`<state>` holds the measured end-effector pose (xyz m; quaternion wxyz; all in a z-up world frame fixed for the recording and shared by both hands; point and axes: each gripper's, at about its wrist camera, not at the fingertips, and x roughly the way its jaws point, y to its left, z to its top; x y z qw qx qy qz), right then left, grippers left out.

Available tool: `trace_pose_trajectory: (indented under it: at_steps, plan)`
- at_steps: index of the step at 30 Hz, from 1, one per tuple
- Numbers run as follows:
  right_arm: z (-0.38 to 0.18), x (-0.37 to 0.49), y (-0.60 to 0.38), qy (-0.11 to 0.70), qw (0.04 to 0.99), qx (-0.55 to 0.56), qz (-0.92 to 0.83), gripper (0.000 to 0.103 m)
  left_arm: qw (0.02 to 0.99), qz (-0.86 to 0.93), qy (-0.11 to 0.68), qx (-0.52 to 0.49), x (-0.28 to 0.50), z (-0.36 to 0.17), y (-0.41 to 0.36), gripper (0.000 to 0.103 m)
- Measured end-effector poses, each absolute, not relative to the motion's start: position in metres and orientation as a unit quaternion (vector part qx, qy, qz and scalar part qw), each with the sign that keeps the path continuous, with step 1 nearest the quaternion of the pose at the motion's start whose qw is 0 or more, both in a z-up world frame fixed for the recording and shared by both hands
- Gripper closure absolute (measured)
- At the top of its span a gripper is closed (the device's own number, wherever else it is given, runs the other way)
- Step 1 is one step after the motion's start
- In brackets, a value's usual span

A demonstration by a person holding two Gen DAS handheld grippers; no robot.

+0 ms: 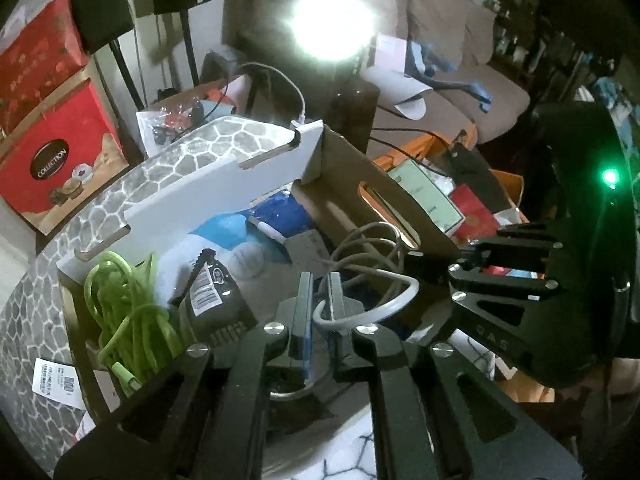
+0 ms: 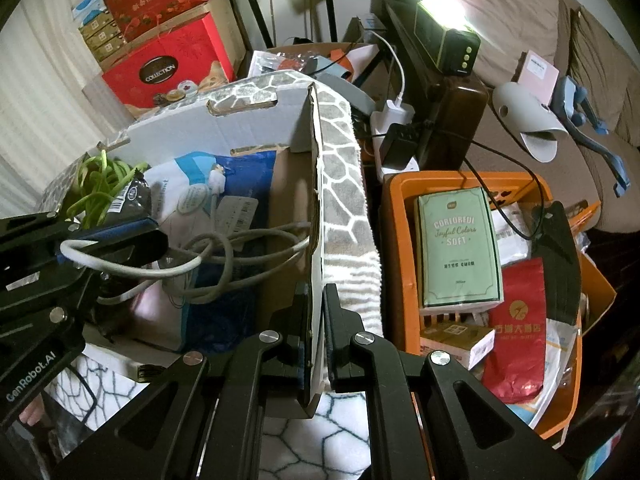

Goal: Organize objects
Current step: 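Carry the white cable over the tray and lower it inside, then open the left tool and withdraw from the tray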

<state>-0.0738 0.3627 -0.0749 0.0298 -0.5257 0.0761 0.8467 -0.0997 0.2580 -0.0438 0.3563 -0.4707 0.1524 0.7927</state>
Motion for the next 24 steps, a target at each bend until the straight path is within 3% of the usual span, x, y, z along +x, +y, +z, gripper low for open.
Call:
trace_pose_trajectory:
  at_steps: [1,2,5,10,13,18,24]
  plan:
    - [-0.075,-0.074,0.363,0.076,0.030,-0.525,0.847,0.097,0.361,0.790,0.144,-0.473,-0.100,-0.042,0.257,0.088]
    - [-0.075,-0.074,0.363,0.076,0.030,-0.525,0.847,0.097,0.365,0.787,0.131,-0.480,-0.099,-0.039,0.255,0.073]
    - [-0.075,-0.074,0.363,0.076,0.029,-0.525,0.847,0.097,0.365,0.793,0.105,-0.476,-0.101,-0.027,0.247,0.041]
    - [-0.075,-0.074,0.363,0.077,0.029,-0.525,0.847,0.097,0.365,0.795,0.055,-0.481,-0.107,-0.007,0.223,0.035]
    - [-0.075,-0.074,0.363,0.076,0.029,-0.525,0.847,0.097,0.360,0.802,0.041,-0.475,-0.111,0.006,0.207,0.018]
    - [-0.075,-0.074,0.363,0.076,0.029,-0.525,0.847,0.096,0.361,0.803,0.006,-0.475,-0.114,0.023,0.178,0.013]
    - [-0.075,-0.074,0.363,0.076,0.029,-0.525,0.847,0.096,0.317,0.823,0.017,-0.472,-0.121,0.033,0.140,0.011]
